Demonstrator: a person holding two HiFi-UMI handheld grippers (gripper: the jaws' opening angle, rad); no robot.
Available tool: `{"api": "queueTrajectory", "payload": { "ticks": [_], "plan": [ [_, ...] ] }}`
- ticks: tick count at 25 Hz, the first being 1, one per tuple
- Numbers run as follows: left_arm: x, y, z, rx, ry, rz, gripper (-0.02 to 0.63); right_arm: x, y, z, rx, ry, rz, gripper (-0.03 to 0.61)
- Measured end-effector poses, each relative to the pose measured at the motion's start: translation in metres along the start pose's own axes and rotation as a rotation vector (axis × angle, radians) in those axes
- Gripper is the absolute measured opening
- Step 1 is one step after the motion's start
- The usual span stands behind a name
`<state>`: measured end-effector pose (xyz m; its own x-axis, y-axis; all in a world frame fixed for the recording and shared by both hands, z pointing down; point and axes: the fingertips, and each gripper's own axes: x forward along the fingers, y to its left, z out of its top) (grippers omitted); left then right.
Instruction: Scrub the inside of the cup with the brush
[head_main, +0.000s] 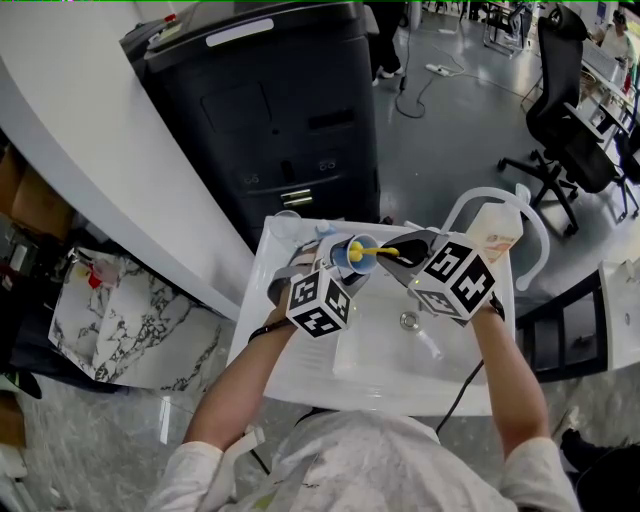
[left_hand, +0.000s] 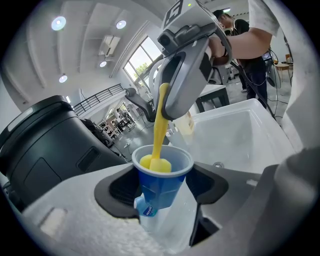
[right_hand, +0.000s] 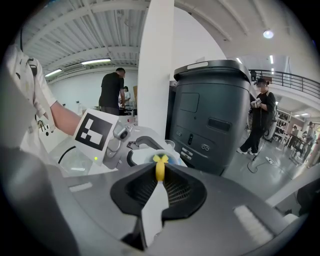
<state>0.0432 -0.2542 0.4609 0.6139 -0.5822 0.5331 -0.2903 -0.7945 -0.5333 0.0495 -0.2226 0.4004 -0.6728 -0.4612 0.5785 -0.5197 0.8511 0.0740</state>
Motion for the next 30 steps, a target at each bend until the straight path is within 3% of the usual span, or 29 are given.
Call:
{"api": "queueTrajectory", "payload": {
  "ticks": [19, 30],
  "plan": [
    [-0.001, 0.004, -0.002, -0.012, -0.005, 0.019, 0.295, -0.005, -0.016, -0.011, 0.033, 0.018, -0.036, 0.035],
    [0.002, 0.008, -0.009, -0.019, 0.010, 0.025, 0.295, 0.000, -0.008, -0.022, 0.047, 0.043, -0.007, 0.035]
  ]
}}
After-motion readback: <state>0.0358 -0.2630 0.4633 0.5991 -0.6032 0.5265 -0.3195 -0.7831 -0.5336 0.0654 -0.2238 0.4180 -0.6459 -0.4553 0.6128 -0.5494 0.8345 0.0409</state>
